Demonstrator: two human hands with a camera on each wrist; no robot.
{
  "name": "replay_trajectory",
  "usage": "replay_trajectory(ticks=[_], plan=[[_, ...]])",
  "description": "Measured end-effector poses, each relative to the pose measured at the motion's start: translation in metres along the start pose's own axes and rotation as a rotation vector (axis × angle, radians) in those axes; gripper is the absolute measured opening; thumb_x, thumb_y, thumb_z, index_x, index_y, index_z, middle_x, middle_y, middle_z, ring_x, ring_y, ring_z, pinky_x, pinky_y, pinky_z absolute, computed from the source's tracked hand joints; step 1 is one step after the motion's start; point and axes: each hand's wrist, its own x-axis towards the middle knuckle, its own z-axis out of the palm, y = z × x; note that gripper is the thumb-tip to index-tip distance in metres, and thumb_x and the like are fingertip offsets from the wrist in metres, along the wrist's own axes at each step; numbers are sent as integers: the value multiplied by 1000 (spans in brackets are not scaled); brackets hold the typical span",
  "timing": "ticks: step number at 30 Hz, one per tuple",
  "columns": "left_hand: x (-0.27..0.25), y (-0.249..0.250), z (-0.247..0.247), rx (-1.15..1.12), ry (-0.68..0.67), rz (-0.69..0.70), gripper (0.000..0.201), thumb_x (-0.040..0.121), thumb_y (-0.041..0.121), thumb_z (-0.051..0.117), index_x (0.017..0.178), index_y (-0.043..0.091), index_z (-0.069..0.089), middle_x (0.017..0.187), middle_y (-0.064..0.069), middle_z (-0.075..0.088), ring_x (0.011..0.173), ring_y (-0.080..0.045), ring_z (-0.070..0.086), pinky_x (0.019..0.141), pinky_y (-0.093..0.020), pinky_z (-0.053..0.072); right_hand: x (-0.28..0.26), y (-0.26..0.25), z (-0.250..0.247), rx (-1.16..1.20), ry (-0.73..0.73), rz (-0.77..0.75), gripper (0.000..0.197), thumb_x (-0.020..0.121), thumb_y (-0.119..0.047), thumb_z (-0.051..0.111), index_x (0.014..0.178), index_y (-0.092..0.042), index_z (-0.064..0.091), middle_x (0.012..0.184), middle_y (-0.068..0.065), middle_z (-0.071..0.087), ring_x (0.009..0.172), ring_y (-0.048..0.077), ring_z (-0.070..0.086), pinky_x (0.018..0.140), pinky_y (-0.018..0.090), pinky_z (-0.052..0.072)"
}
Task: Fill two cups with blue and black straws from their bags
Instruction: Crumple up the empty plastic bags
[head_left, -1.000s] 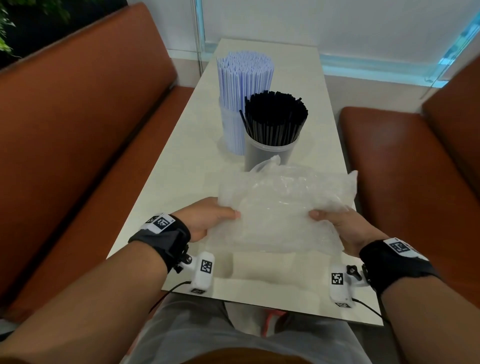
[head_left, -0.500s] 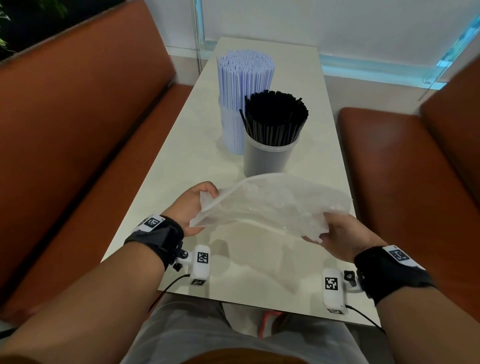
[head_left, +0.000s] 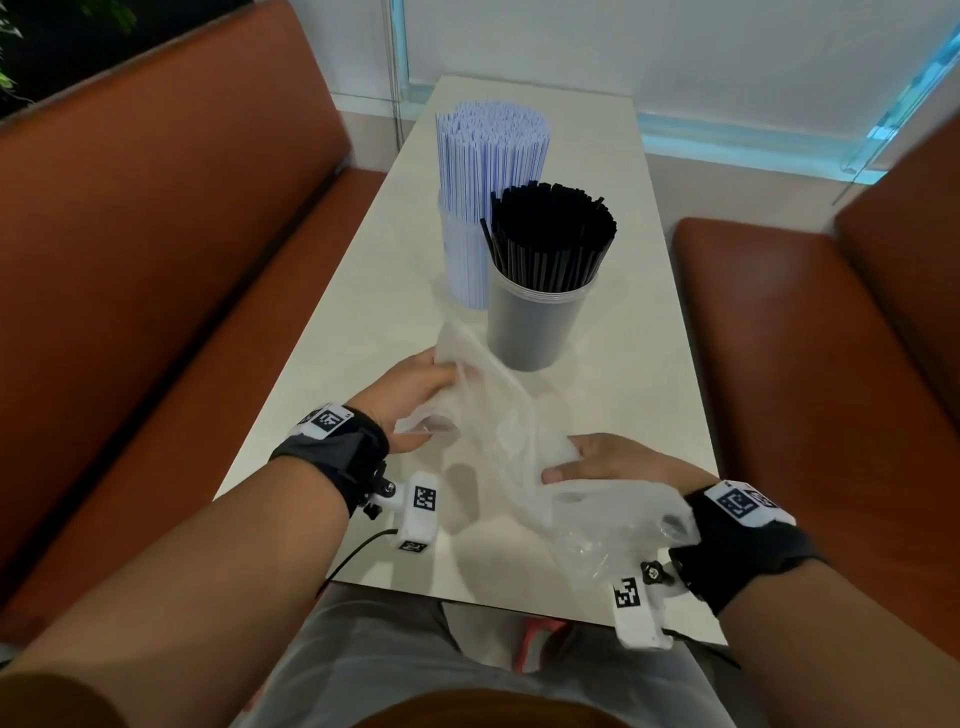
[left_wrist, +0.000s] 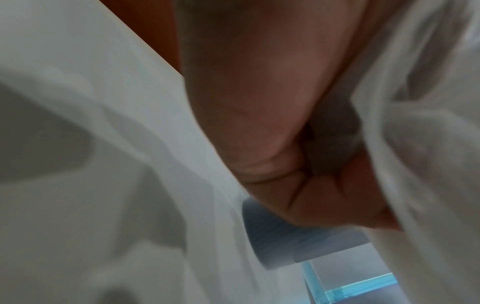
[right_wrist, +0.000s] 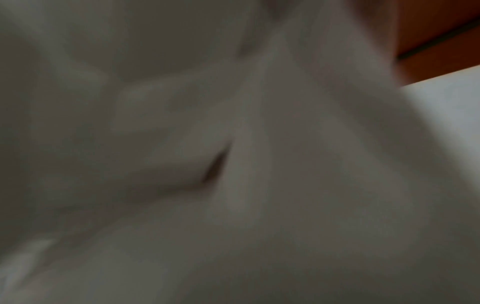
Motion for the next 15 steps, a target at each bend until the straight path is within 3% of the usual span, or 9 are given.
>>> replay_trajectory(ticks=[2,4,5,7,9,11,13,15], plan=[[1,-3,2,-229,94,70,39,84,24,72,121,16,62,106,-9,67,86,-25,68,65,-32,55,-1,0,1,100,119,-79,39,70,-35,88,105,-24,77,100,0,78,92,17,74,78,24,55],[-1,-13,6,-416,187,104,63,81,53,76,129,17,57,116,-10,66,88,-26,71,67,-36,58,-5,2,6,326,235,-169,45,72,-27,82,114,-13,71,103,9,77,89,23,75,72,30,58],[-3,-20,11,-389,177,70,80,77,67,72,138,19,52,123,-12,64,94,-28,72,71,-40,59,-5,3,10,423,279,-206,39,76,-22,80,113,-11,71,105,13,77,88,25,75,69,31,58],[-9,-38,30,-187,-6,-44,96,70,82,63,145,24,51,136,-14,61,114,-31,67,89,-47,57,-3,4,22,502,346,-256,32,83,-15,77,114,-8,71,111,18,74,95,31,74,75,39,60],[-13,-55,51,-1,-101,-66,80,73,79,65,132,25,65,131,-9,67,120,-28,65,95,-41,55,1,1,35,495,373,-283,35,87,-11,74,121,-4,67,114,19,73,104,38,71,88,49,58],[-14,-62,64,115,5,-12,62,77,65,74,122,22,70,118,-8,74,110,-25,70,94,-41,57,1,-1,44,454,364,-280,35,92,-16,71,125,-6,65,115,17,73,107,37,70,96,53,54],[-13,-65,65,178,66,42,45,88,51,70,119,19,70,113,-8,75,106,-25,72,98,-44,54,-1,-2,47,430,325,-243,32,97,-24,64,125,-8,67,117,14,73,110,33,70,100,49,52],[-17,-64,63,216,72,58,36,95,43,65,119,18,71,112,-6,76,106,-23,72,96,-40,55,-3,-4,44,418,326,-199,34,100,-31,56,122,-8,70,115,11,74,109,28,70,98,42,52]])
